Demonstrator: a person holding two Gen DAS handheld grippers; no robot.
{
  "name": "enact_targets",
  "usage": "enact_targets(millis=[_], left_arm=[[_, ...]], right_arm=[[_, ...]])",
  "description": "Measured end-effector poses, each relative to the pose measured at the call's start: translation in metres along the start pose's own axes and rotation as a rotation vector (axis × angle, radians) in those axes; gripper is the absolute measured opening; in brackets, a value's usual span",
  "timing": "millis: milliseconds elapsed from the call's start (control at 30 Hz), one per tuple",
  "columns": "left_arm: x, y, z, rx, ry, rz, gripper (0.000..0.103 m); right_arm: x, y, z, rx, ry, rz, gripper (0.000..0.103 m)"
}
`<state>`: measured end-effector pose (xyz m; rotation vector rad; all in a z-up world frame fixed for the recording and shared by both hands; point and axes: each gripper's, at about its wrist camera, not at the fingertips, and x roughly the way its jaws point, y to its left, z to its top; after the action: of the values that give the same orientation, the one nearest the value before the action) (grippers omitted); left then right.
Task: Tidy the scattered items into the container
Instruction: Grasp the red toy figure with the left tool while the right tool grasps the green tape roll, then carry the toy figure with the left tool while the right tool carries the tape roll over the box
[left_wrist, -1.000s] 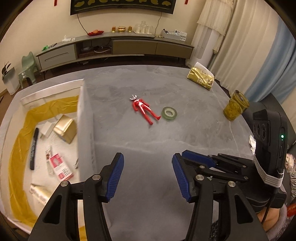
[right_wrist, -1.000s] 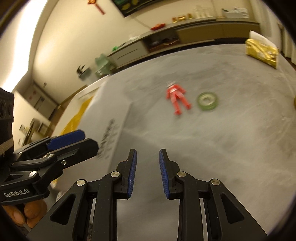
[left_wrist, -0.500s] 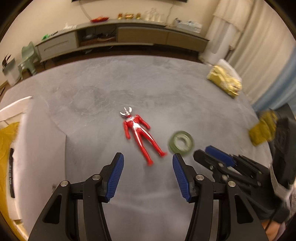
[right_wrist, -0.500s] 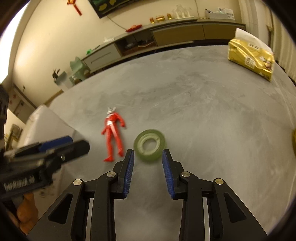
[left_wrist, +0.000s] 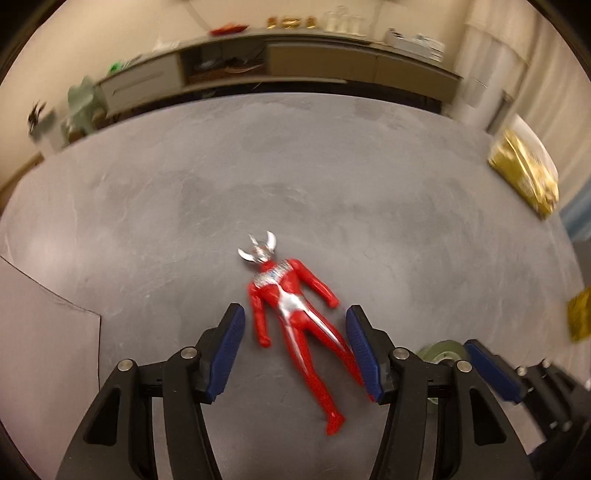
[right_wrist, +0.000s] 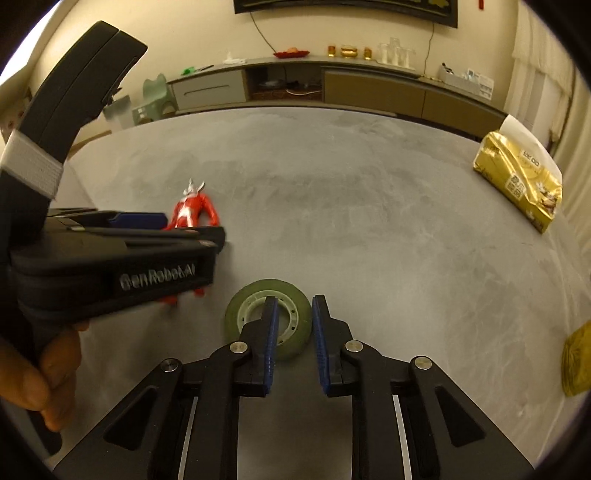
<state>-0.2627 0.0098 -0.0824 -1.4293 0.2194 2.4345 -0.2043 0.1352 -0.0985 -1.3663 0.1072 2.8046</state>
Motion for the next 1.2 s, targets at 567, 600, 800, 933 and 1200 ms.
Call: enact_targets(millis=[567,600,800,933,1200], left_arm=[[-0.069,0.0,-0.059,0.011,-0.027,-0.091,0.036],[-0.074,0.0,-0.062,0.01,-0.032,-0.091,0.036],[-0.103,0.006,-0.085,0.007,-0.056,-0.105,0.036],[-0.113,0.009,-0.099,0.009,-0.052,-0.109,0.036],[-0.144,0.015,-0.128,0.013,-0.07,-0.135,0.036]], right_arm=[[-0.058,-0.012,-0.048,0.209,-0.037,0.177,0.015],[-0.06,-0.012,-0.05,0.212,-0.041,0.181,0.015],[-0.071,-0.002,-0.061,0.218,-0.047,0.212,0.015],[-0.077,0.005,-0.07,0.215,-0.048,0.225,0.015],[-0.092,0.025,-0.091,0.207,-0.039,0.236,0.015]])
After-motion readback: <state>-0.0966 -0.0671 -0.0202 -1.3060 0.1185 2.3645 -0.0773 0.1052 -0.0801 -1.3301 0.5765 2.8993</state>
